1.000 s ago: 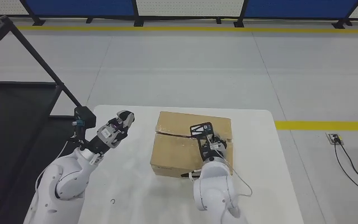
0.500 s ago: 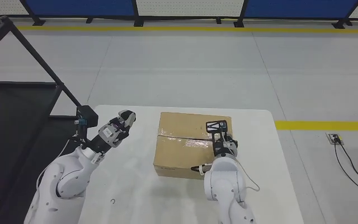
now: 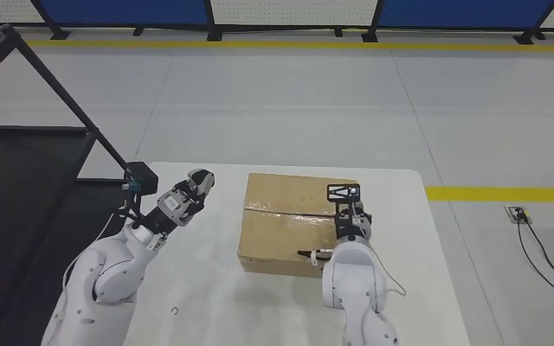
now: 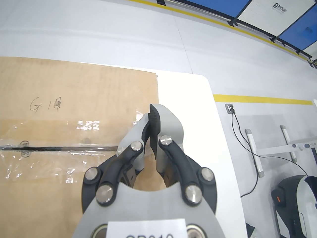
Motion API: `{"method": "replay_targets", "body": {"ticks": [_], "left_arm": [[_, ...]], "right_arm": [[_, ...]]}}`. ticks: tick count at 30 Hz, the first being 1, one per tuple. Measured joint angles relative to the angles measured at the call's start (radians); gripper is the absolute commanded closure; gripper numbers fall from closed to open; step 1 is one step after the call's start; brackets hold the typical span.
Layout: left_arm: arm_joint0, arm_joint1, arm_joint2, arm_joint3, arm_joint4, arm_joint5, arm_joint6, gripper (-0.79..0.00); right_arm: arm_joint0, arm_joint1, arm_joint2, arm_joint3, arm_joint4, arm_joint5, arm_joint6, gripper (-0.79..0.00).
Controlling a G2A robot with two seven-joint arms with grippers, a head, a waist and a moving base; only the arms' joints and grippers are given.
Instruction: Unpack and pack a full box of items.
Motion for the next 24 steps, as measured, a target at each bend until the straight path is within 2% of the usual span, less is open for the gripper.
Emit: {"method": "replay_targets", "body": {"ticks": [7, 18, 24], "left_arm": [[0.002, 0.001, 0.004, 0.002, 0.007, 0.015, 0.010, 0.000], [-0.008, 0.002, 0.020, 0.008, 0.015, 0.029, 0.014, 0.000], [-0.013, 0.002, 0.027, 0.014, 0.015, 0.025, 0.019, 0.000]], "right_arm": [[0.035, -0.007, 0.038, 0.029, 0.143, 0.032, 0.009, 0.000], [0.032, -0.006, 0.038, 0.019, 0.128, 0.046, -0.006, 0.000], [-0.043, -0.007, 0.057, -0.117, 0.241, 0.053, -0.049, 0.000]]}}
